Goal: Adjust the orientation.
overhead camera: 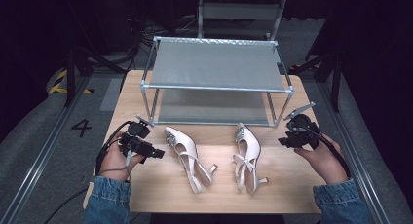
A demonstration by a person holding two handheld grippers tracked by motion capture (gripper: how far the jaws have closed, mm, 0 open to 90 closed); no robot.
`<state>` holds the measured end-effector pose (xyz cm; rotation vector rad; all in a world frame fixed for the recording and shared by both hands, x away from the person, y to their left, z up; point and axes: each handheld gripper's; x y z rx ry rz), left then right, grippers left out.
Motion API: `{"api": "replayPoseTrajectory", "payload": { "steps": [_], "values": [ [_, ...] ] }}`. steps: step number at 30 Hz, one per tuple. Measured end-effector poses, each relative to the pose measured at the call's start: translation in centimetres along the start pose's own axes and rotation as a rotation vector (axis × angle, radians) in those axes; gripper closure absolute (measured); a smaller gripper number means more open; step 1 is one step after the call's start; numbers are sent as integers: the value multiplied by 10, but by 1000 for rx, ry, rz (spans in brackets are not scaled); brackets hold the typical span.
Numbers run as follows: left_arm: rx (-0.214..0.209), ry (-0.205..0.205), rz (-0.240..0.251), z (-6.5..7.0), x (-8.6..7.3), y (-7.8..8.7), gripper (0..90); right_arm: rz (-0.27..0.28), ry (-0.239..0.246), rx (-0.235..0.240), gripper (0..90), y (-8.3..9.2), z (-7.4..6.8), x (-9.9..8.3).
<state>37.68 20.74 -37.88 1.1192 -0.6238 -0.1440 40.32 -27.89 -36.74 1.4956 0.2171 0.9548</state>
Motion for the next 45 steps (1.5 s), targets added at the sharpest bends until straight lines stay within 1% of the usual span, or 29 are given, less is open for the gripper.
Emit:
{"api": "replayPoseTrajectory", "payload": {
  "steps": [2, 3, 5, 6, 9, 11, 12, 13, 15, 17, 18, 19, 20, 21, 22, 24, 25, 27, 28, 29, 34, 36, 37, 38, 40, 42, 43, 45],
  "values": [
    [-10, -21, 25, 5, 1, 6, 286, 17, -12, -4, 538, 2, 1, -2],
    [-17, -11, 40, 6, 2, 8, 283, 28, -14, -3, 536, 3, 2, -3],
    [-8, 1, 64, 7, 4, 11, 287, 39, -26, 2, 532, 4, 3, -5],
    [0, 10, 63, 9, 5, 11, 284, 39, -28, 3, 531, 4, 3, -6],
    [35, -6, 37, 12, 8, 7, 262, 40, -39, 4, 529, 4, 4, -9],
    [71, -11, 13, 17, 11, 4, 243, 40, -43, 10, 528, 3, 5, -11],
    [84, -11, 9, 19, 12, 3, 249, 38, -44, 12, 527, 2, 5, -12],
    [92, -29, -1, 22, 13, 3, 273, 37, -45, 11, 525, 2, 5, -12],
    [83, -34, -16, 26, 15, 1, 382, 34, -47, 11, 521, 1, 5, -13],
    [68, -35, -28, 30, 17, 0, 446, 35, -51, 19, 516, 1, 4, -14],
    [53, -44, -38, 31, 18, -1, 470, 36, -50, 20, 515, 0, 4, -14],
    [18, -69, -57, 34, 20, -4, 485, 35, -46, 19, 514, -1, 2, -14],
    [18, -69, -57, 34, 20, -4, 492, 35, -46, 19, 514, -1, 2, -14],
    [1, -86, -101, 37, 21, -9, 500, 32, -41, 23, 509, -2, 2, -15],
    [1, -86, -101, 37, 21, -9, 503, 32, -41, 23, 509, -2, 2, -15],
    [2, -107, -139, 40, 22, -16, 507, 28, -41, 29, 503, -4, 1, -15],
    [-3, -108, -148, 41, 22, -18, 516, 27, -38, 31, 502, -5, 0, -14],
    [-4, -120, -152, 42, 23, -23, 529, 23, -32, 36, 500, -7, -1, -14],
    [-4, -120, -152, 42, 23, -23, 529, 23, -32, 36, 500, -7, -1, -14],
    [2, -123, -159, 43, 23, -27, 529, 21, -29, 35, 500, -8, -2, -14],
    [-12, -122, -208, 44, 26, -47, 520, 21, -17, 45, 493, -10, -3, -13],
    [-19, -125, -208, 43, 27, -54, 528, 21, -14, 44, 494, -9, -3, -14],
    [-22, -130, -210, 43, 27, -56, 540, 21, -17, 45, 494, -9, -2, -14],
    [-31, -127, -219, 42, 27, -59, 556, 20, -21, 44, 494, -10, -1, -15],
    [-46, -123, -220, 42, 27, -63, 607, 18, -27, 44, 493, -10, 0, -16],
    [-75, -111, -229, 40, 28, -66, 672, 19, -28, 42, 493, -10, 0, -16],
    [-78, -115, -234, 40, 28, -67, 691, 20, -26, 42, 493, -10, 0, -16],
    [-83, -108, -235, 41, 28, -69, 738, 21, -25, 42, 495, -10, 0, -16]
  ]
}}
Point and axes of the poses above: each handheld gripper's, and its own axes: y roughly backward along the jaws, x roughly out of its top, z roughly to its right, and after that the axes turned 4 degrees about y, right-handed
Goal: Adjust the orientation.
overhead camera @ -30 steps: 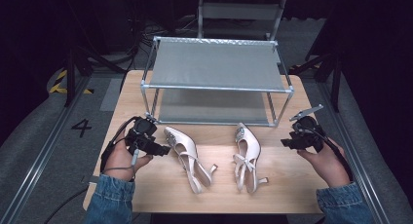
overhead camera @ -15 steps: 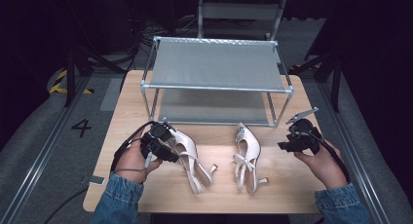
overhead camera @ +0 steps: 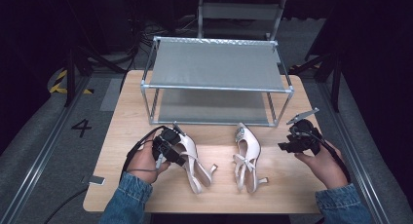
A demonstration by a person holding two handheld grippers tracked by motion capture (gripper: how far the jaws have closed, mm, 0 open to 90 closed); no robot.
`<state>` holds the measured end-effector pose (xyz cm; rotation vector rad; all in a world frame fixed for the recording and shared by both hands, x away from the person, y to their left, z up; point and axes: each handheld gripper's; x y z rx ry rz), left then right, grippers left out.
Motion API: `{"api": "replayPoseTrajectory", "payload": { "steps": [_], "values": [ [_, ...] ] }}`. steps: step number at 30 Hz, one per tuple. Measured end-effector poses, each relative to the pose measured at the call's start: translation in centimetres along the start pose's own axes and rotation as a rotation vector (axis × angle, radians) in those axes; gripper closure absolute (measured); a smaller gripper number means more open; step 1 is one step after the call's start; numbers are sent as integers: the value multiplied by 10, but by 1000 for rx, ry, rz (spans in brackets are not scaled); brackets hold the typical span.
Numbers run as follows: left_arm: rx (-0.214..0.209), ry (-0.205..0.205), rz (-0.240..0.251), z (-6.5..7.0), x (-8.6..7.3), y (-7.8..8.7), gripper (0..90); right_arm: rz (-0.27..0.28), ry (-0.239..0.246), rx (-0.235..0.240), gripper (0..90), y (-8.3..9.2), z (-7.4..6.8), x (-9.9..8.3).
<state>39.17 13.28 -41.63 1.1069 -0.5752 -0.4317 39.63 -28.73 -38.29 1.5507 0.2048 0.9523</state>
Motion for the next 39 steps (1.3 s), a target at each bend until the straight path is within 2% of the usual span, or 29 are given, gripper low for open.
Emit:
{"api": "replayPoseTrajectory", "payload": {
  "steps": [2, 6, 9, 14, 20, 24, 26, 30, 33, 36, 37, 39],
  "values": [
    [-13, -7, 2, 0, 1, 0, 804, -1, 2, -1, 496, -1, 0, 0],
    [-19, -19, 8, 4, 1, 2, 842, -3, 4, -3, 496, -1, -1, 0],
    [-18, -44, 23, 8, 1, 6, 851, 3, 7, -6, 496, 1, -1, 0],
    [11, -55, 26, 13, 2, 15, 861, 3, 1, -9, 496, 2, 0, -2],
    [16, -49, 26, 14, 3, 24, 875, 6, -9, -13, 496, 4, 1, -7],
    [24, -48, 50, 16, 4, 32, 875, 4, -18, -14, 496, 5, 1, -11],
    [46, -55, 57, 18, 6, 35, 874, 3, -21, -16, 496, 5, 2, -13],
    [64, -63, 72, 20, 10, 38, 874, 0, -28, -16, 496, 6, 1, -16],
    [64, -70, 86, 23, 12, 39, 874, -3, -27, -19, 496, 6, 1, -18],
    [59, -94, 95, 29, 18, 37, 873, -7, -32, -21, 494, 5, 0, -21],
    [59, -98, 87, 31, 20, 36, 872, -10, -34, -23, 494, 5, 0, -22],
    [38, -112, 82, 33, 25, 32, 872, -15, -40, -23, 494, 5, 0, -25]
  ]
}}
Point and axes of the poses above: each handheld gripper's, and its own axes: y roughly backward along the jaws, x roughly out of its top, z roughly to its right, and after that the axes turned 4 degrees about y, right-handed
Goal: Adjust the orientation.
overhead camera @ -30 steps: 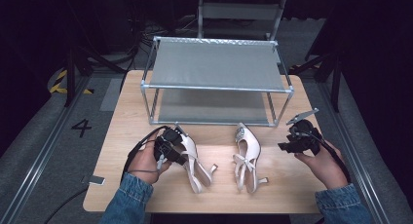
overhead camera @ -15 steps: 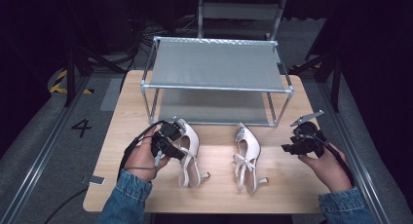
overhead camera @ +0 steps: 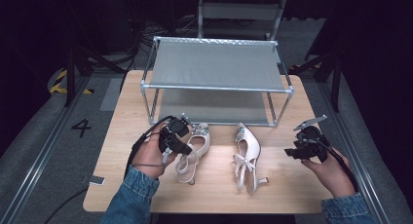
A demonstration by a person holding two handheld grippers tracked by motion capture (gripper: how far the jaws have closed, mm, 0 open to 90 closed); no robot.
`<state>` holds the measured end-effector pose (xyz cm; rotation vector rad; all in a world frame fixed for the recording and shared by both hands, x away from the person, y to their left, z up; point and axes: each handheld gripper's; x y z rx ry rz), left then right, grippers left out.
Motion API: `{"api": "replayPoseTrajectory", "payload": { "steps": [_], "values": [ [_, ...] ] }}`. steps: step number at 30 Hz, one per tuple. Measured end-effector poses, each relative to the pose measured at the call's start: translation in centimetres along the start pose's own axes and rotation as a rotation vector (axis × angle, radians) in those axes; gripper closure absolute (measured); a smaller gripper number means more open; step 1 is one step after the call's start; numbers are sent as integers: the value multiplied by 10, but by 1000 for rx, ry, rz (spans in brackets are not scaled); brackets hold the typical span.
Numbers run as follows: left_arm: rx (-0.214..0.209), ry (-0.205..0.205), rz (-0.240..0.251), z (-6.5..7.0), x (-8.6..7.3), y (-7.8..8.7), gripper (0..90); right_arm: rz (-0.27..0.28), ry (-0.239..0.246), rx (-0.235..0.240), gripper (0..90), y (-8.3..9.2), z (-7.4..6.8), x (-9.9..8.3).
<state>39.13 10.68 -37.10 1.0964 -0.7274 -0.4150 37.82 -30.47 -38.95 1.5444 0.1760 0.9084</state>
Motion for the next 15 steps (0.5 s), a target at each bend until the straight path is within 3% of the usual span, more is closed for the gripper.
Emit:
{"api": "replayPoseTrajectory", "payload": {
  "steps": [6, 13, 15],
  "values": [
    [-36, -12, 12, 4, 6, -5, 851, -4, -16, -6, 488, 1, 2, -6],
    [-48, -13, 34, 6, 7, -1, 712, -8, -20, -10, 483, 1, 3, -9],
    [-58, -4, 60, 9, 6, 2, 652, -9, -19, -9, 481, 0, 3, -8]
  ]
}}
Point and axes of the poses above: each handheld gripper's, and its own axes: y roughly backward along the jaws, x roughly out of its top, z roughly to its right, and after that the axes turned 4 degrees about y, right-handed
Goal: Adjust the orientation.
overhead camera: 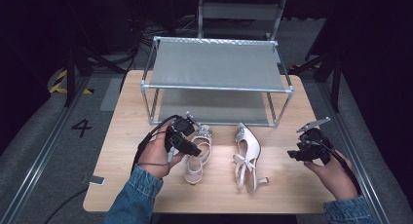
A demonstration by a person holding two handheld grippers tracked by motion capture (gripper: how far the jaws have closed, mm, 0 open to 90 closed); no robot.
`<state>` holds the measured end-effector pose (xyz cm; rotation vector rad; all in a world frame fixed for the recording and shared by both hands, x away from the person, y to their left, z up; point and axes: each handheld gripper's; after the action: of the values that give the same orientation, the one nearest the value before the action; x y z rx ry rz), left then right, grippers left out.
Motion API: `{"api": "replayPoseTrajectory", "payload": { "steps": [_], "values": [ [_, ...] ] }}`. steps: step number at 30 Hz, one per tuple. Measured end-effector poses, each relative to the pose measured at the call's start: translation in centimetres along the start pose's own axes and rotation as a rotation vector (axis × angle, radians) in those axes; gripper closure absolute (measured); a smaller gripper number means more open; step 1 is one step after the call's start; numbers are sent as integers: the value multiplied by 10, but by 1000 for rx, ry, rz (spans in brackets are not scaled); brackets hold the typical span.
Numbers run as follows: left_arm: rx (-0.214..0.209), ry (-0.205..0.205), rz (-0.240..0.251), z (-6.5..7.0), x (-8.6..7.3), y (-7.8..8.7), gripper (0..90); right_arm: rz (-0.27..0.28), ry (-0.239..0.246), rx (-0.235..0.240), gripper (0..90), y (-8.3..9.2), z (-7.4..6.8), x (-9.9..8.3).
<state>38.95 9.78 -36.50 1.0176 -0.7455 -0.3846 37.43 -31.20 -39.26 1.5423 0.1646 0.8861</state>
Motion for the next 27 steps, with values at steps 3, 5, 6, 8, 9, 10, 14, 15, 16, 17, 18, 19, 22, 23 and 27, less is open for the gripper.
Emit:
{"api": "replayPoseTrajectory", "payload": {
  "steps": [3, 5, 6, 8, 9, 10, 14, 15, 16, 17, 18, 19, 22, 23, 27],
  "values": [
    [-10, -18, 37, 6, 0, 5, 613, -1, 4, 0, 479, -1, -1, 1],
    [-17, -24, 42, 10, 1, 6, 613, 0, 8, 2, 479, -1, -1, 2],
    [-24, -34, 51, 11, 1, 5, 613, 0, 9, 1, 479, -1, -2, 2],
    [-16, -35, 51, 15, 3, 0, 607, -3, 13, 1, 479, -2, -3, 3],
    [-14, -30, 54, 16, 3, -4, 603, -3, 16, 0, 479, -2, -3, 4],
    [-18, -24, 49, 16, 4, -7, 604, -4, 15, 3, 478, -2, -3, 4],
    [-5, 33, 39, 16, 8, -23, 602, -4, 22, 2, 475, -3, -4, 5],
    [0, 47, 32, 16, 9, -27, 597, -4, 21, 2, 475, -3, -5, 5],
    [2, 58, 33, 16, 9, -30, 593, -4, 21, 1, 475, -3, -5, 5],
    [3, 67, 35, 15, 9, -33, 588, -4, 20, 1, 474, -3, -4, 4],
    [1, 76, 42, 15, 9, -37, 577, -4, 19, 2, 474, -2, -4, 4],
    [12, 79, 33, 14, 10, -40, 564, -3, 18, 1, 473, -2, -4, 4],
    [15, 99, 46, 11, 10, -50, 531, -5, 16, 3, 472, -3, -4, 3],
    [12, 103, 48, 10, 10, -52, 536, -6, 16, 2, 471, -3, -4, 3],
    [17, 117, 43, 9, 11, -61, 552, -8, 15, 2, 469, -4, -3, 3]
  ]
}}
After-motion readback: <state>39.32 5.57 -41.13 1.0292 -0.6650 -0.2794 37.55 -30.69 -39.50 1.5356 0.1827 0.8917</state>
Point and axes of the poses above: each handheld gripper's, and its own axes: y roughly backward along the jaws, x roughly out of its top, z roughly to its right, and after that the axes turned 4 degrees about y, right-handed
